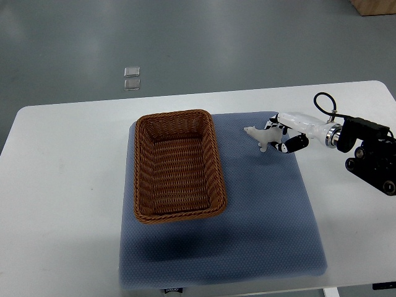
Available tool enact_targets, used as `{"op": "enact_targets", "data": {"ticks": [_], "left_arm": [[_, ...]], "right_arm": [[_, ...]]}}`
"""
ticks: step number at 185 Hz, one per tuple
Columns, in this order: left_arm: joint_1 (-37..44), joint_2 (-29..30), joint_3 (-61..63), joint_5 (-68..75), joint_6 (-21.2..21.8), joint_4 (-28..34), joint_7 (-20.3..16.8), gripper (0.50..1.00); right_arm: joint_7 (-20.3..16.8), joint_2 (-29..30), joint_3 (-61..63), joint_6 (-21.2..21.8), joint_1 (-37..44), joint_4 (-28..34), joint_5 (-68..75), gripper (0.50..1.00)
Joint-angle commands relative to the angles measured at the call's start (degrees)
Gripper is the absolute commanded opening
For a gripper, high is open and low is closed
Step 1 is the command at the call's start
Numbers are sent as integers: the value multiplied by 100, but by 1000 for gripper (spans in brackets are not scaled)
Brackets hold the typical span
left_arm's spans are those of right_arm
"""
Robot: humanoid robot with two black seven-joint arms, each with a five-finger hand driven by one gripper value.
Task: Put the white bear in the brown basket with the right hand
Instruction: 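Lift the bear with the right hand and carry it over the basket, then open the right hand to drop the bear into the wicker basket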
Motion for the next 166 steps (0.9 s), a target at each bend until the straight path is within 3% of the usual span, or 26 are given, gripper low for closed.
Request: {"op": "enact_targets", "data": {"ticks": [1, 47, 108, 166], "left_arm": [[0, 0, 1, 0, 0, 0, 5, 1000], [0, 0, 1, 0, 0, 0, 5, 1000], [0, 0, -7, 0, 0, 0, -3, 1000], [0, 0, -7, 0, 0, 0, 5, 1000]], "right_arm": [[12, -1, -3, -51, 4, 9, 16, 500], [56, -1, 85, -174, 180, 167, 95, 500], [74, -62, -12, -112, 944, 1054, 69, 500], [249, 289, -451, 301, 1296, 1336, -1, 635]]}}
